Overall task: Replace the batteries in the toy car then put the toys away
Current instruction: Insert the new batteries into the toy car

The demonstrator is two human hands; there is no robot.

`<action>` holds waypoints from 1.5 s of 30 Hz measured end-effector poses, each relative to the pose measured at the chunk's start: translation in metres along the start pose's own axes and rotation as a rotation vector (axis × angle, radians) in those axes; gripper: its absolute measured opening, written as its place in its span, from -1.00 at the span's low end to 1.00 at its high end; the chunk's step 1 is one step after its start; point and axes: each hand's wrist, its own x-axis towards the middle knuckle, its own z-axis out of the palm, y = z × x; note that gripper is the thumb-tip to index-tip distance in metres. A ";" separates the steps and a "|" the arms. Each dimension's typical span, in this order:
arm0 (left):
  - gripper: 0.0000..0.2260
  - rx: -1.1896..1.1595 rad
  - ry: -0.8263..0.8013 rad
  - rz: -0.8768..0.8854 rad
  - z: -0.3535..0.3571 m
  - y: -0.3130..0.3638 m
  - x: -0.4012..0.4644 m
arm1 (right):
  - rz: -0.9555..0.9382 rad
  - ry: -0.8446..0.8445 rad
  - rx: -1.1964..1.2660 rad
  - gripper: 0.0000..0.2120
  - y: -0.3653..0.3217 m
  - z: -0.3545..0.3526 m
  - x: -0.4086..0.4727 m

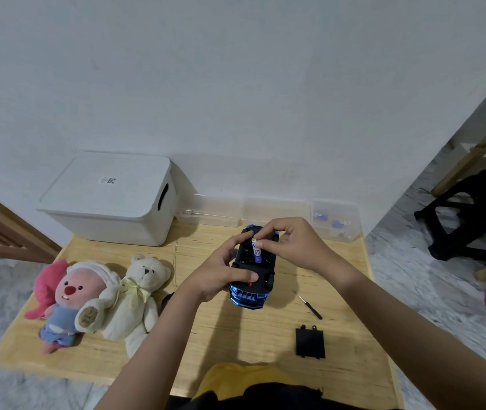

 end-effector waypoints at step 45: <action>-0.21 0.011 0.039 0.157 0.002 0.030 0.003 | -0.153 -0.216 -0.542 -0.86 -0.021 -0.008 0.019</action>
